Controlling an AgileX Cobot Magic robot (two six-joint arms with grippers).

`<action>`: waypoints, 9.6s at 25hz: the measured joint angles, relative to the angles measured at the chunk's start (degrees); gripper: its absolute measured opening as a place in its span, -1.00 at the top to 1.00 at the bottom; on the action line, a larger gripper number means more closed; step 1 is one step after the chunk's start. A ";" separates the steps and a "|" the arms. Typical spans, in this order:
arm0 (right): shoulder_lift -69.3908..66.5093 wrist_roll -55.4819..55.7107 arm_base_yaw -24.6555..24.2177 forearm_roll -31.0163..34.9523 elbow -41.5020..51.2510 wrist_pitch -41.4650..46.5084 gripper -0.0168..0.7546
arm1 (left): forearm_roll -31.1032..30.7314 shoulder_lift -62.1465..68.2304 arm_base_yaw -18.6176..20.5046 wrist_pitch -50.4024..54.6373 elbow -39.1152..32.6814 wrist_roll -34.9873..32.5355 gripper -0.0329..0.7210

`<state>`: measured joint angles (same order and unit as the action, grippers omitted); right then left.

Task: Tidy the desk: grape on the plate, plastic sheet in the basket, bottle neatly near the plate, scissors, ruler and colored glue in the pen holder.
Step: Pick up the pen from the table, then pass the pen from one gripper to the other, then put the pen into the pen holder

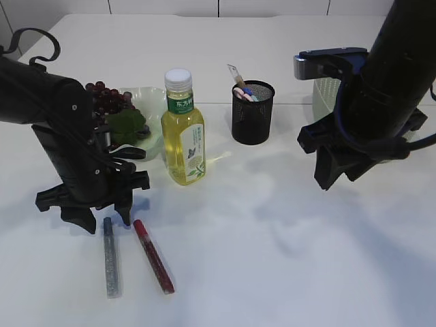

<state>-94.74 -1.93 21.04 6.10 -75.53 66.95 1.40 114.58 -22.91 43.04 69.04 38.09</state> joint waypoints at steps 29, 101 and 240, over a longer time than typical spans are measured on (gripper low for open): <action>0.00 0.13 0.00 -0.13 0.00 -0.13 0.00 | -3.70 2.97 -0.21 -0.33 0.57 3.50 0.41; 13.56 -41.66 0.00 49.79 0.25 -19.91 0.00 | 4.41 -33.77 -14.91 -27.79 3.92 -4.49 0.72; -35.05 -72.83 -7.27 69.72 -23.83 -58.73 0.75 | -9.91 -36.28 -7.16 1.15 -6.75 -8.94 -0.29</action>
<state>-129.79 -74.77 13.77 75.83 -99.36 8.22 -8.51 78.30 -30.07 44.19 62.29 29.16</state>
